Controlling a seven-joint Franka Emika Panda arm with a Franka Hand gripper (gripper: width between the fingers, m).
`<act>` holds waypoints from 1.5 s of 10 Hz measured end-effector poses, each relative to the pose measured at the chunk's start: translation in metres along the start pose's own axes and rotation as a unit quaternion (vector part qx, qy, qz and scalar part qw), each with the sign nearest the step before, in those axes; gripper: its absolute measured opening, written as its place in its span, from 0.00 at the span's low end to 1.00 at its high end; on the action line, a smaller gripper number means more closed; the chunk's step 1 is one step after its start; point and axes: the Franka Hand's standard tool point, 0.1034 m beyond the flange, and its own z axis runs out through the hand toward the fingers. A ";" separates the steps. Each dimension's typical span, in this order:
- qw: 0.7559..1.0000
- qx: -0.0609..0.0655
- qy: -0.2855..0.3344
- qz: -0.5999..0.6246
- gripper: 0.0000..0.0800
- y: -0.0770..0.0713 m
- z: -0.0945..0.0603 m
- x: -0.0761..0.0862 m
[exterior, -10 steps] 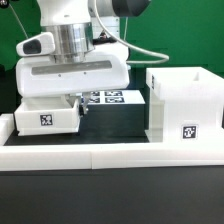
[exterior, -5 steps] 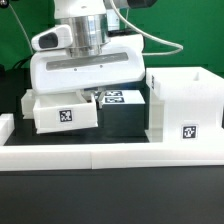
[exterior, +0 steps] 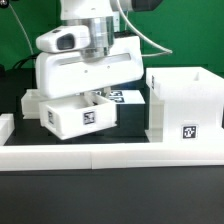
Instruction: Assemble drawer
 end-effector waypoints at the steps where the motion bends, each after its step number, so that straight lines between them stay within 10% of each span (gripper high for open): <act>1: 0.999 -0.002 -0.002 -0.033 0.06 -0.004 0.001 0.003; 15: 0.906 -0.011 -0.031 -0.422 0.06 -0.005 0.007 0.006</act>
Offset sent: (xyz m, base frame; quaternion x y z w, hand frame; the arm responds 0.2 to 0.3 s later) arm 0.0000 0.0000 0.0000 0.0000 0.0000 -0.1938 0.9810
